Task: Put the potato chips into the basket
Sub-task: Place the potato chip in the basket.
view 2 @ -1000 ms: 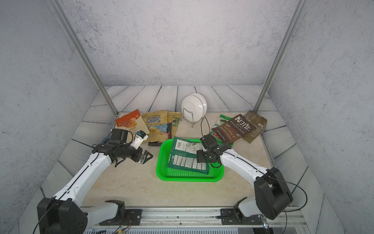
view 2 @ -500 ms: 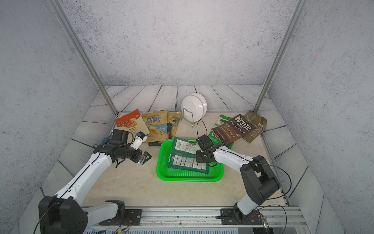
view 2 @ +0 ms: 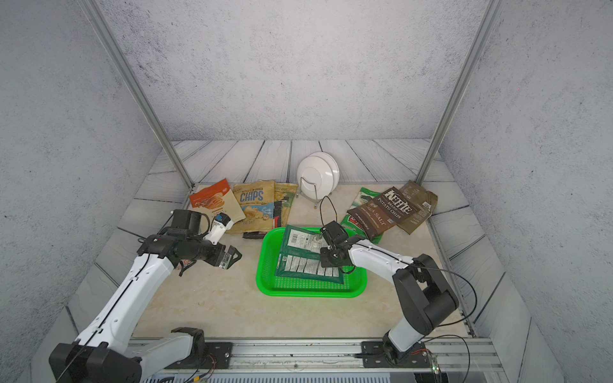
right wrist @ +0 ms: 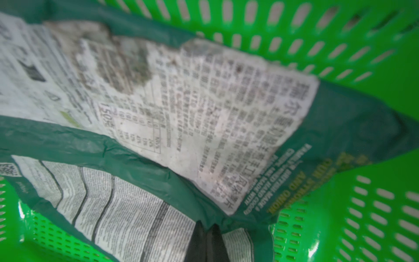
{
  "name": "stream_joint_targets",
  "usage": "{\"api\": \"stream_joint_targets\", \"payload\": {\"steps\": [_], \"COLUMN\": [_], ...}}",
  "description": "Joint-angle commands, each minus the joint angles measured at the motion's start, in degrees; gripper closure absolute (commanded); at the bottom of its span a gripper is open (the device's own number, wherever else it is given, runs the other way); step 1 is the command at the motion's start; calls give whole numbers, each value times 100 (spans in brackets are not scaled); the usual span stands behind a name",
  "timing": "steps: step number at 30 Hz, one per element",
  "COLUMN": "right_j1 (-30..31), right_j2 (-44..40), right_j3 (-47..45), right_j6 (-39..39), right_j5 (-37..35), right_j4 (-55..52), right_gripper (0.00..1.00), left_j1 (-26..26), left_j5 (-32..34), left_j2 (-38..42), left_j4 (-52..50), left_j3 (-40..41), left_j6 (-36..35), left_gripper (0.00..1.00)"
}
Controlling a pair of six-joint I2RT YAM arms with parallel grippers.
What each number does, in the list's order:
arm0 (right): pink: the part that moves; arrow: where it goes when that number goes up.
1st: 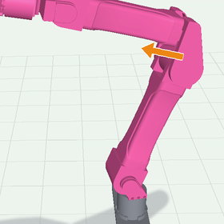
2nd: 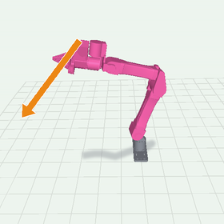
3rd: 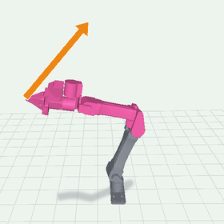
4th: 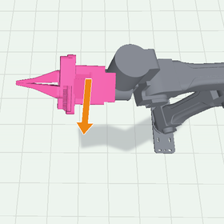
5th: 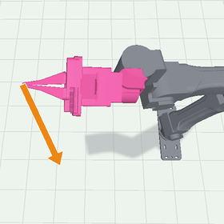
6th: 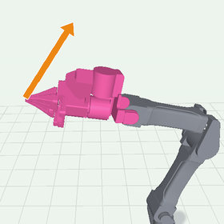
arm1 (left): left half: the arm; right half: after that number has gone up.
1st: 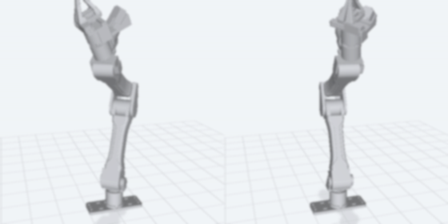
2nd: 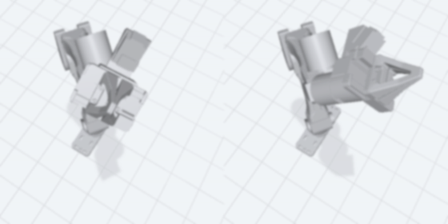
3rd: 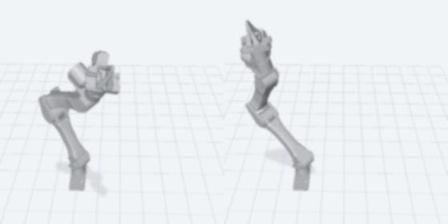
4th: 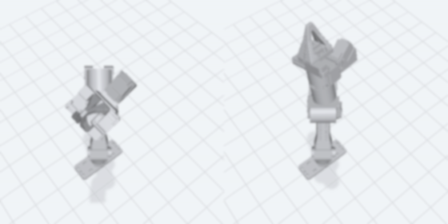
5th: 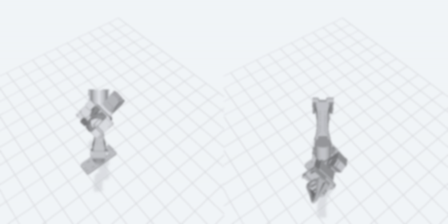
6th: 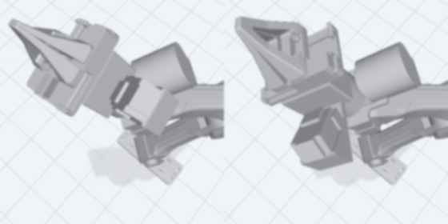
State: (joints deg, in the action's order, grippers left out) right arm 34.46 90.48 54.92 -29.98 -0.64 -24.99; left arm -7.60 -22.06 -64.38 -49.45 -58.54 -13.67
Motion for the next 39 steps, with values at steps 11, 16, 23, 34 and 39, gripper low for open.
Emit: {"api": "stream_joint_targets", "payload": {"steps": [11, 16, 23, 34, 39], "right_j1": [212, 405, 645, 626, 332], "right_j2": [-884, -1005, -920, -1382, -1453], "right_j3": [-336, -452, -504, 254, 584], "right_j6": [45, 9, 24, 156, 315], "right_j5": [277, 556, 685, -195, -475], "right_j4": [-540, -647, -737, -1338, -1452], "right_gripper": [100, 100, 86, 52, 49], "left_j1": [38, 38, 34, 32, 36], "left_j5": [-79, -140, -153, -193, -825], "left_j2": [-20, -58, -59, -88, -32], "left_j4": [261, 252, 255, 148, -96], "left_j3": [352, 354, 343, 108, 41], "left_j6": [80, 93, 86, 297, 53], "left_gripper": [1, 1, 1, 1, 1]}}
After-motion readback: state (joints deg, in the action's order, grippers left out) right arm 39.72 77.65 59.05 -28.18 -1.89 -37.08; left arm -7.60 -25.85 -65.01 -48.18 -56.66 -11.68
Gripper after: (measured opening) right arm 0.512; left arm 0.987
